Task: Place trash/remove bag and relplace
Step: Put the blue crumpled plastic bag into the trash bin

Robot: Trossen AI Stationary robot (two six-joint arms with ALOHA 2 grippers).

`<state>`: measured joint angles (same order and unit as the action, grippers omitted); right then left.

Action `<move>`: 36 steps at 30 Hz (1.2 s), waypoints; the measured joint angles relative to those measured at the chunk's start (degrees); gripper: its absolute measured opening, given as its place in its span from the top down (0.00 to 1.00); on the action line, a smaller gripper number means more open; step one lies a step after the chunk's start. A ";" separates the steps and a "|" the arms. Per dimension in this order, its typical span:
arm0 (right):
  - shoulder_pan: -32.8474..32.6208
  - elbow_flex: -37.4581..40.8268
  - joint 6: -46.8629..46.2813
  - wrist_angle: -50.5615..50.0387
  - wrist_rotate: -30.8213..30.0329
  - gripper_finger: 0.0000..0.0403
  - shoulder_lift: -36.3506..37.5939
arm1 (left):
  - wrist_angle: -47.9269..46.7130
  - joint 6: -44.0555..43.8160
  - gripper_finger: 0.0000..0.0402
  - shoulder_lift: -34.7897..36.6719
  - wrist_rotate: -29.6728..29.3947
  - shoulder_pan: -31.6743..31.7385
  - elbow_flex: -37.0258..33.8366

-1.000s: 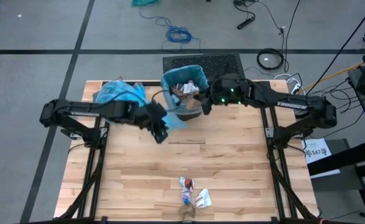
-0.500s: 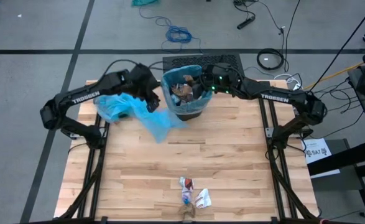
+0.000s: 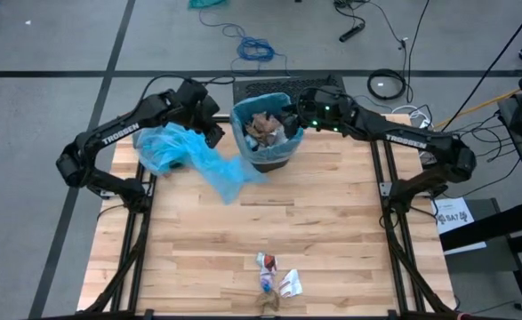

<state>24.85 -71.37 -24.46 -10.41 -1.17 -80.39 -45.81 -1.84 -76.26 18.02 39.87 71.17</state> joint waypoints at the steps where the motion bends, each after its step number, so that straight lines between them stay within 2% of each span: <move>1: -0.20 0.00 -0.71 -2.06 0.08 0.50 1.08 | 0.05 -1.08 0.76 0.40 0.68 -0.51 -0.01; 4: -1.34 -0.02 -1.26 -10.68 2.15 0.52 4.70 | 0.41 -4.96 0.76 2.04 0.67 -2.88 -0.01; 7: -4.11 -0.02 -0.83 -20.08 2.35 0.53 8.58 | 0.69 -8.57 0.76 4.70 -2.07 -6.50 -0.01; 14: -18.61 -0.02 -1.12 -31.07 -7.66 0.55 14.87 | 1.47 -20.53 0.76 8.95 -13.35 -19.50 -0.01; 19: -29.25 0.34 -7.23 -38.23 -12.12 0.57 14.83 | 1.49 -27.72 0.76 8.97 -17.20 -29.15 -0.01; 23: -35.78 5.43 -13.26 -35.67 -11.98 0.58 14.67 | 2.12 -32.64 0.76 7.86 -17.23 -35.04 -0.01; 28: -42.02 14.49 -22.23 -28.90 -9.69 0.58 14.53 | 3.56 -38.19 0.76 6.12 -17.01 -38.91 -0.01; 31: -45.78 19.63 -24.96 -23.33 -7.46 0.58 14.04 | 4.84 -38.32 0.76 4.67 -16.57 -40.31 -0.01; 36: -51.54 25.48 -27.46 -14.09 -7.52 0.58 13.07 | 7.81 -38.40 0.76 2.19 -16.50 -42.89 -0.01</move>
<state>-26.68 -45.89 -51.92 -24.49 -8.69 -67.32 -38.00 -40.24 -74.07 1.52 -3.02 71.16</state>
